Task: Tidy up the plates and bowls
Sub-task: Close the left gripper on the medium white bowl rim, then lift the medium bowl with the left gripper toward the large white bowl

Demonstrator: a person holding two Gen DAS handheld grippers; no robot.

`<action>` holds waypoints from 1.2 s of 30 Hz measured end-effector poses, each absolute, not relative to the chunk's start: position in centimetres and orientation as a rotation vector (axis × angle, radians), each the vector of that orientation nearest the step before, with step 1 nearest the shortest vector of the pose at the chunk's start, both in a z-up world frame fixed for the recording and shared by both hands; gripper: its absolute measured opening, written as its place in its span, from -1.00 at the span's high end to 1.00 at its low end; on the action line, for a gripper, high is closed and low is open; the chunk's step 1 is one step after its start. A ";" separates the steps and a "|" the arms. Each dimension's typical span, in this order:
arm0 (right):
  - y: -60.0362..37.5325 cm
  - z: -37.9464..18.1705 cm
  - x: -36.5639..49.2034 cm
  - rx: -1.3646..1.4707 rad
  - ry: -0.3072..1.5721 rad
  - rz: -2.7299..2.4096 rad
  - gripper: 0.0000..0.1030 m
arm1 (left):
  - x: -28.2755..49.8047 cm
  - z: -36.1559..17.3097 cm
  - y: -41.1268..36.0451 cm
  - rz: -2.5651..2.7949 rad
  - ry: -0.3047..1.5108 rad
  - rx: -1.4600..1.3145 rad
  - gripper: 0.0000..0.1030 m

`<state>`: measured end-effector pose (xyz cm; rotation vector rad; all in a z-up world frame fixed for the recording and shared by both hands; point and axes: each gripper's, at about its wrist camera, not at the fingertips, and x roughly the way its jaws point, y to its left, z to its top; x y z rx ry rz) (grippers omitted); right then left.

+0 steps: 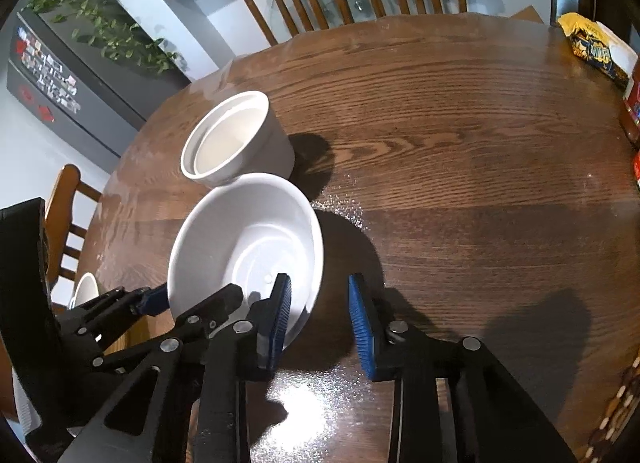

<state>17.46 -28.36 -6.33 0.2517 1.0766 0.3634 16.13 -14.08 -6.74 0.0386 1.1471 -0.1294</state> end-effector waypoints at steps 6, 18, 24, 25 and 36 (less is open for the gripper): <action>-28.0 -6.4 17.3 0.236 1.071 0.359 0.75 | 15.8 -6.7 -14.4 -0.136 1.140 0.053 0.54; -27.7 -3.6 14.4 0.207 0.994 0.352 0.75 | 13.2 -3.7 -14.4 -0.141 1.055 0.086 0.54; -27.6 -2.0 12.0 0.210 0.959 0.357 0.75 | 10.4 -1.8 -14.1 -0.149 1.008 0.101 0.53; -27.6 -1.8 11.6 0.211 0.955 0.359 0.75 | 9.8 -1.5 -13.9 -0.150 0.999 0.102 0.53; -26.4 1.6 7.0 0.178 0.889 0.383 0.75 | 4.8 1.9 -12.4 -0.150 0.917 0.084 0.53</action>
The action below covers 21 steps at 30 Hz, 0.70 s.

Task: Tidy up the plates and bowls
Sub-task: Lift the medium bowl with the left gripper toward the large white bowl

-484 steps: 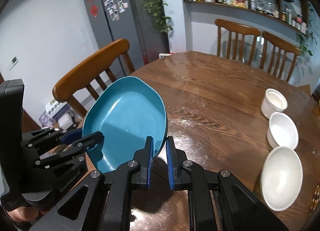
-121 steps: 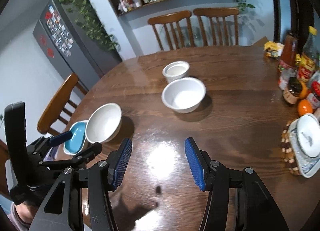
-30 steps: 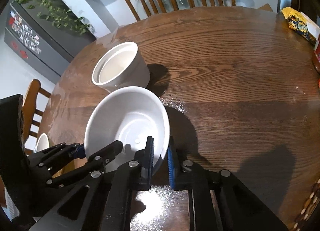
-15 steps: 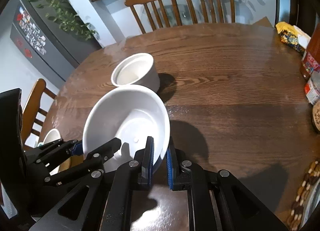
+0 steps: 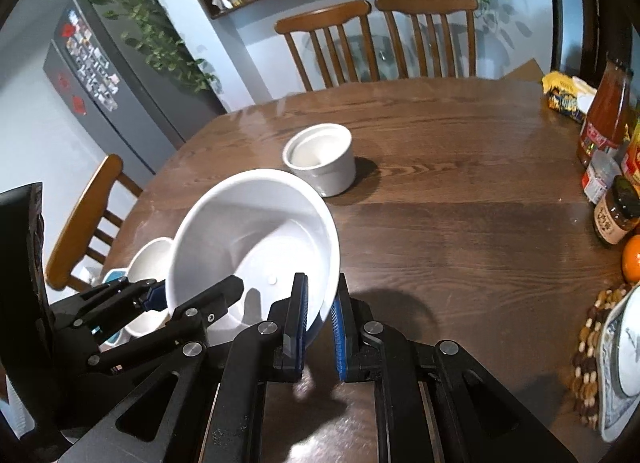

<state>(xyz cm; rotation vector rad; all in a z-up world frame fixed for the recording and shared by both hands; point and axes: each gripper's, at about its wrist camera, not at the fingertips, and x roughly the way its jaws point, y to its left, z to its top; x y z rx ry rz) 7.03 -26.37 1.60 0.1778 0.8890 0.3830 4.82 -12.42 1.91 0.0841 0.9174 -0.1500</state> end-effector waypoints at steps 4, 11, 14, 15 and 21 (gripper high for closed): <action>-25.6 2.6 5.2 0.161 0.863 0.393 0.75 | 3.1 2.9 -11.8 -0.141 0.890 0.077 0.53; -24.4 3.9 3.0 0.143 0.829 0.416 0.75 | 0.2 4.2 -10.2 -0.122 0.848 0.067 0.53; -23.8 4.3 2.3 0.137 0.821 0.429 0.75 | -0.6 4.5 -9.6 -0.111 0.835 0.063 0.53; -23.5 4.4 2.1 0.135 0.819 0.436 0.75 | -0.9 4.6 -9.3 -0.105 0.831 0.061 0.53; -21.7 4.8 1.1 0.112 0.807 0.473 0.75 | -2.2 5.0 -7.4 -0.066 0.815 0.040 0.53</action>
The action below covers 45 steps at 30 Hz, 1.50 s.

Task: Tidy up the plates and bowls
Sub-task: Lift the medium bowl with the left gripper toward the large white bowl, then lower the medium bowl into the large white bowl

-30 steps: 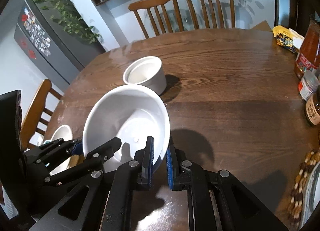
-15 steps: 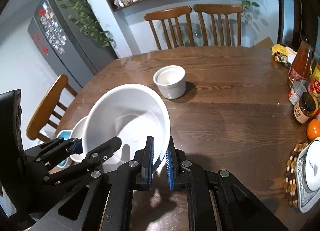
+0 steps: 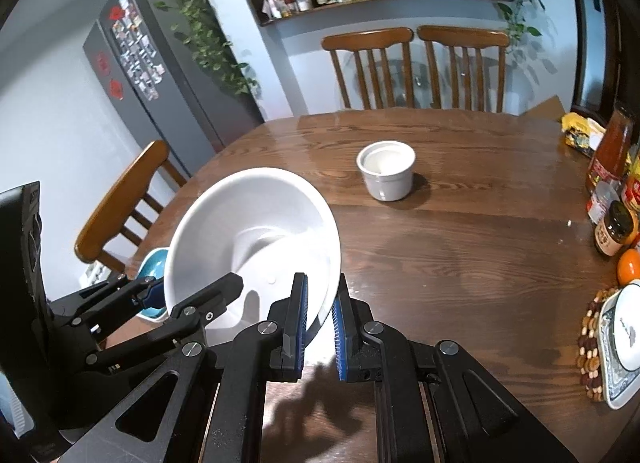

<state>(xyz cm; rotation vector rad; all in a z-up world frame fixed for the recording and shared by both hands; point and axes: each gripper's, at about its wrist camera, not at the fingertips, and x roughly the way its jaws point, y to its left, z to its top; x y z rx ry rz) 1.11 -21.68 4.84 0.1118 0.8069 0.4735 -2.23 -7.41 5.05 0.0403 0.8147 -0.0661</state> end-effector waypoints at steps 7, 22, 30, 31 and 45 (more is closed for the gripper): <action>-19.1 5.2 0.5 0.084 0.803 0.525 0.75 | -3.2 5.5 -5.0 -0.015 0.805 0.014 0.53; -13.3 5.4 0.8 0.015 0.813 0.603 0.75 | -3.3 5.5 0.4 0.063 0.820 -0.055 0.53; -10.3 5.8 2.5 0.014 0.824 0.632 0.75 | -1.8 5.9 3.4 0.069 0.839 -0.073 0.53; -10.0 5.8 2.8 0.016 0.827 0.635 0.75 | -1.4 6.0 3.9 0.066 0.844 -0.081 0.53; -6.4 2.4 6.6 0.013 0.948 0.606 0.75 | 2.3 1.8 6.5 0.055 0.975 -0.107 0.52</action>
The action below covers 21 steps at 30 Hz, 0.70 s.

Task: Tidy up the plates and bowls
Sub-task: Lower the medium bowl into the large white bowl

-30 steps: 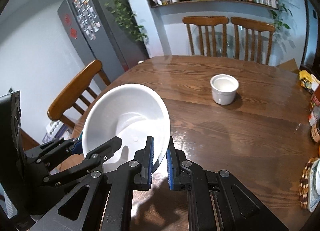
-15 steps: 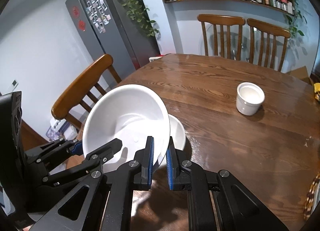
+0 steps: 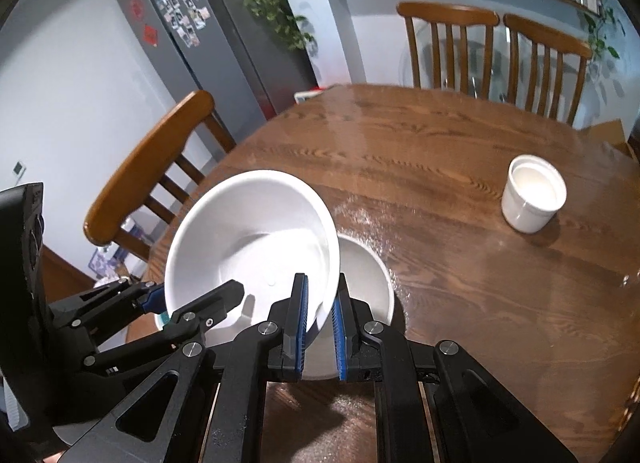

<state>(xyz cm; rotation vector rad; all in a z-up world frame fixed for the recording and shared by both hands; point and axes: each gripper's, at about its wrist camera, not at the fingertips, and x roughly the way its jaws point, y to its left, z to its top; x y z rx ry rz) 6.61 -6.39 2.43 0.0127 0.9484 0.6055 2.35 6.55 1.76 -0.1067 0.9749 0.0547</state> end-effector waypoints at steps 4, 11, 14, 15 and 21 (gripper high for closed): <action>-6.1 0.6 7.5 0.017 1.002 0.587 0.75 | 3.1 0.1 6.7 0.044 1.021 -0.105 0.51; -6.0 -1.7 8.3 0.024 1.076 0.561 0.75 | 3.7 -2.0 6.5 0.032 1.076 -0.097 0.51; -5.9 -2.3 8.6 0.017 1.092 0.552 0.75 | 3.8 -2.6 6.6 0.032 1.088 -0.085 0.51; -5.8 -2.5 8.7 0.017 1.097 0.552 0.75 | 3.8 -2.8 6.6 0.034 1.093 -0.080 0.51; -5.6 -3.5 9.2 0.010 1.123 0.546 0.75 | 4.2 -3.8 6.5 0.040 1.108 -0.054 0.51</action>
